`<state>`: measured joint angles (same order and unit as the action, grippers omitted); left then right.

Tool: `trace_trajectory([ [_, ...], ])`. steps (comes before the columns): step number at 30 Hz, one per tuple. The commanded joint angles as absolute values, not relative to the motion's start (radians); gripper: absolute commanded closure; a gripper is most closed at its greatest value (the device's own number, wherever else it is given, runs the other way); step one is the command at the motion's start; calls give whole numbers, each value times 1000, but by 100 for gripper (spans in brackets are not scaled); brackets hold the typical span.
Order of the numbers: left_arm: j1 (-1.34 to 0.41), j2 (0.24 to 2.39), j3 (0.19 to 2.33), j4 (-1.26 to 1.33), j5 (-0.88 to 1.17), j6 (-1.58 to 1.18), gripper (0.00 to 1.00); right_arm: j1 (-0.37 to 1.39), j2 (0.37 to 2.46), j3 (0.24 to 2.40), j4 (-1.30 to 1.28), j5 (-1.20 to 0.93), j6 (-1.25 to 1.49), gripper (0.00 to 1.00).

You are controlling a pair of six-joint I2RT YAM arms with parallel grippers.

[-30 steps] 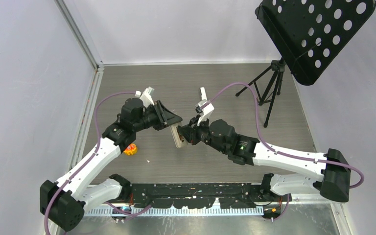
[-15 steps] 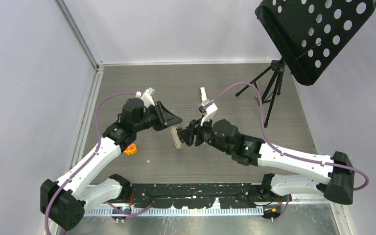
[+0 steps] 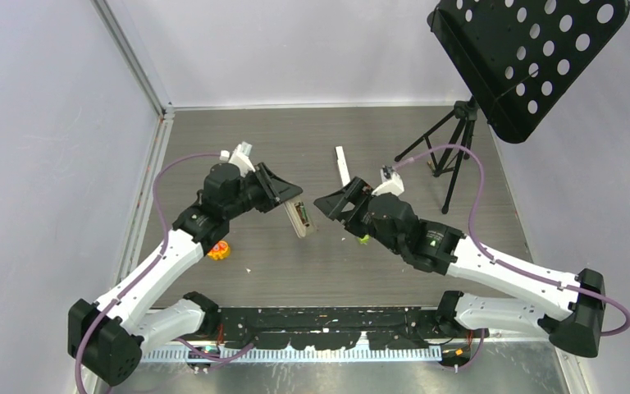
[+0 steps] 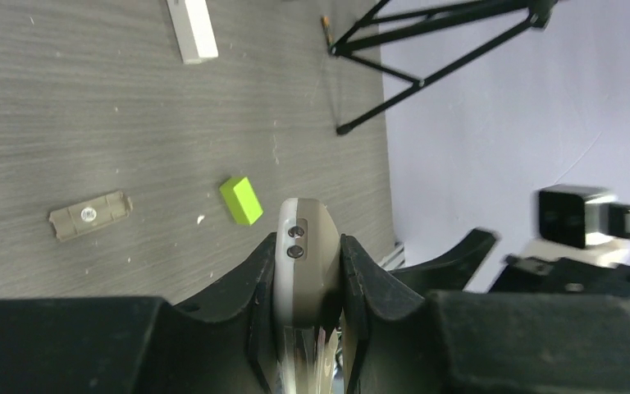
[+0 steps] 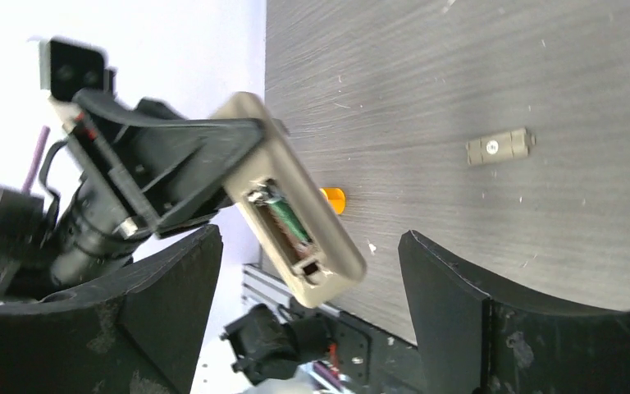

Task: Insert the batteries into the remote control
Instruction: Load the battery into the remote control.

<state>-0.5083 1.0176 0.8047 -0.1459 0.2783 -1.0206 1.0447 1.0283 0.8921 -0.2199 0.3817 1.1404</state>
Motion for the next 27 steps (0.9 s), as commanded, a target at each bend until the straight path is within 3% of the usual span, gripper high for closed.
trace_trajectory([
  [1, -505, 970, 819, -25, 165, -1073, 100, 1008, 984, 817, -202, 343, 1521, 16],
  [9, -505, 970, 858, -57, 124, -1111, 100, 992, 1046, 703, 184, 266, 1702, 18],
  [27, -505, 971, 879, -109, 145, -1162, 100, 982, 1317, 676, 645, 199, 1782, 14],
])
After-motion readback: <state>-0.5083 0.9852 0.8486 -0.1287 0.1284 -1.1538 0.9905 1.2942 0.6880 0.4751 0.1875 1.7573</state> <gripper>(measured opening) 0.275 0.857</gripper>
